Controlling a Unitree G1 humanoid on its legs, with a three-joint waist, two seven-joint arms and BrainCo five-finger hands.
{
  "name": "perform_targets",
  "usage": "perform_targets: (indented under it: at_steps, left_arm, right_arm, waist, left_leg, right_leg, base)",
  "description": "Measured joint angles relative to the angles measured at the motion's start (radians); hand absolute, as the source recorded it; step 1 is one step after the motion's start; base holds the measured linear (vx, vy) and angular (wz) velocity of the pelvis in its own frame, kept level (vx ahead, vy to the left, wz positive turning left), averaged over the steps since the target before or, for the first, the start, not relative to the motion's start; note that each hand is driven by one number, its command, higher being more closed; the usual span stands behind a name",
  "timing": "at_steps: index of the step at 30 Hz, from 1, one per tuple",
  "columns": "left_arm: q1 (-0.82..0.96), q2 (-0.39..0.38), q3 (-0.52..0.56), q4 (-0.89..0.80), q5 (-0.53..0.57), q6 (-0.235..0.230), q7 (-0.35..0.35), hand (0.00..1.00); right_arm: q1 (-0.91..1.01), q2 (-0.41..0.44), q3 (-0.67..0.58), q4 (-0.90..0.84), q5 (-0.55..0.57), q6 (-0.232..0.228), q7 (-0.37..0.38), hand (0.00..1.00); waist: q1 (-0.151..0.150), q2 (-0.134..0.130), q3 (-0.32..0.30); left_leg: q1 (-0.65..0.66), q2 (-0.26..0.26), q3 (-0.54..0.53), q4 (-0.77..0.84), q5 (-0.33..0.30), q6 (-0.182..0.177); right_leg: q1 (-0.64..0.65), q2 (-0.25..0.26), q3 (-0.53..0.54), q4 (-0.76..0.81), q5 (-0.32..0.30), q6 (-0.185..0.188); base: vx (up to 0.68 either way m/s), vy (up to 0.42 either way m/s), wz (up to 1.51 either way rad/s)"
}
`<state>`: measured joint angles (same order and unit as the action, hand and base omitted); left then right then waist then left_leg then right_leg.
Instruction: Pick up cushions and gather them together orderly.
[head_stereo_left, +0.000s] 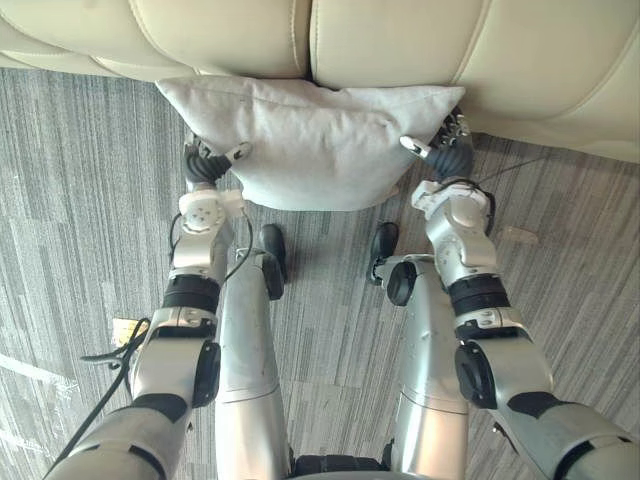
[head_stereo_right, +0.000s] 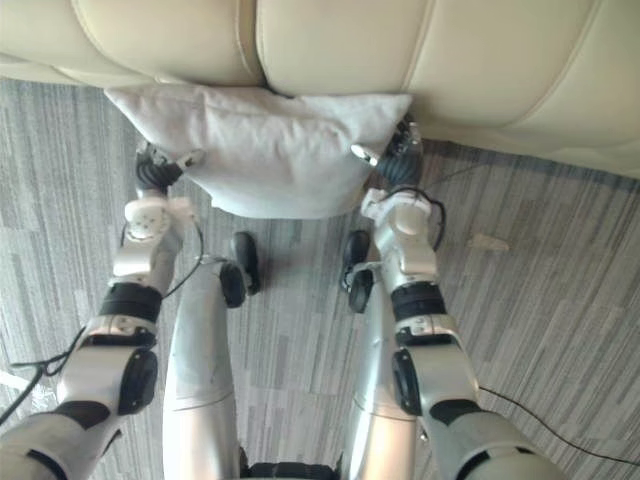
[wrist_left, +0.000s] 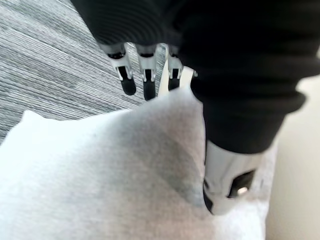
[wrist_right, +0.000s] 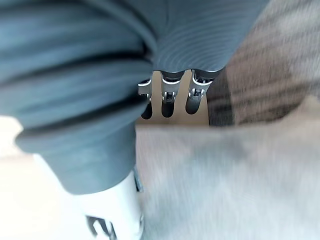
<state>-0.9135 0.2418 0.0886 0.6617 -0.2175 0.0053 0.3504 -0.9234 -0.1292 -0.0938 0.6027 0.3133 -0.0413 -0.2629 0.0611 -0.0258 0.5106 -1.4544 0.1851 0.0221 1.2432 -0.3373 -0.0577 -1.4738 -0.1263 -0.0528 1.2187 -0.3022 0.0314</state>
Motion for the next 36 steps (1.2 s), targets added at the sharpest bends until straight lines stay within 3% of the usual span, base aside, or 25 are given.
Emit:
perform_targets:
  at_steps: [8,13,16,21,23,25,28,31,36]
  left_arm:
    - [0.001,-0.011,-0.015,-0.076,0.0,0.002,0.102,1.0]
    - [0.111,-0.03,-0.091,-0.182,0.021,-0.004,0.103,1.0]
    - [0.208,-0.054,-0.124,-0.252,0.022,-0.044,0.095,1.0]
    - [0.459,-0.112,-0.19,-0.364,0.021,-0.079,0.061,1.0]
    - [0.613,-0.146,-0.233,-0.421,0.021,-0.084,0.044,1.0]
    - [0.723,-0.162,-0.253,-0.486,0.021,-0.086,0.016,1.0]
    - [0.903,-0.17,-0.273,-0.551,0.019,-0.09,-0.035,1.0]
    - [1.008,-0.168,-0.275,-0.601,0.017,-0.094,-0.066,1.0]
    - [1.111,-0.168,-0.277,-0.673,0.017,-0.1,-0.115,1.0]
  right_arm:
    - [0.052,0.011,0.024,-0.069,0.015,-0.008,-0.034,1.0]
    - [0.209,0.02,0.053,-0.17,0.044,-0.027,-0.026,1.0]
    - [0.318,0.037,0.062,-0.247,0.044,-0.06,-0.013,1.0]
    - [0.549,0.063,0.075,-0.357,0.043,-0.071,0.011,1.0]
    - [0.684,0.069,0.082,-0.408,0.042,-0.074,0.025,1.0]
    - [0.783,0.068,0.09,-0.475,0.041,-0.078,0.031,1.0]
    - [0.961,0.068,0.116,-0.566,0.035,-0.09,0.072,1.0]
    - [1.059,0.068,0.139,-0.621,-0.005,-0.094,0.101,1.0]
    - [1.178,0.068,0.146,-0.704,-0.04,-0.096,0.135,1.0]
  waist:
    - [-0.004,0.0,0.0]
    - [-0.01,-0.002,-0.004]
    - [-0.012,-0.004,-0.055]
    - [-0.013,-0.006,-0.06]
    - [-0.014,-0.006,-0.142]
    - [-0.02,-0.006,-0.15]
    - [-0.022,-0.014,-0.243]
    - [-0.019,-0.015,-0.29]
    - [-0.005,0.003,-0.35]
  left_leg:
    - [-0.007,0.002,-0.011,-0.002,0.01,-0.017]
    - [0.137,0.006,-0.007,-0.067,0.012,-0.021]
    - [0.214,0.007,0.003,-0.163,0.033,-0.02]
    - [0.531,0.005,0.034,-0.36,0.07,-0.052]
    - [0.64,0.002,0.054,-0.451,0.075,-0.06]
    - [0.78,-0.004,0.067,-0.529,0.084,-0.065]
    - [0.981,-0.008,0.107,-0.679,0.107,-0.071]
    - [1.13,-0.008,0.136,-0.782,0.122,-0.072]
    - [1.258,-0.001,0.152,-0.837,0.131,-0.068]
  right_leg:
    - [-0.006,0.002,-0.011,0.002,0.007,-0.013]
    - [0.143,0.007,-0.022,-0.067,0.005,-0.015]
    - [0.216,0.009,-0.037,-0.161,0.024,-0.021]
    - [0.509,0.022,-0.055,-0.326,0.051,-0.052]
    - [0.605,0.022,-0.063,-0.398,0.05,-0.05]
    - [0.733,0.022,-0.072,-0.458,0.05,-0.05]
    - [0.905,0.03,-0.072,-0.568,0.052,-0.047]
    - [1.03,0.043,-0.061,-0.643,0.056,-0.04]
    - [1.16,0.059,-0.059,-0.715,0.052,-0.035]
  base:
    - [0.0,0.004,0.0]
    - [-0.01,0.002,-0.01]
    - [-0.02,0.002,-0.03]
    - [0.09,-0.061,-0.02]
    - [0.18,-0.057,-0.07]
    - [0.21,-0.041,-0.04]
    - [0.22,-0.021,-0.1]
    - [0.19,-0.007,-0.18]
    - [0.12,0.009,-0.06]
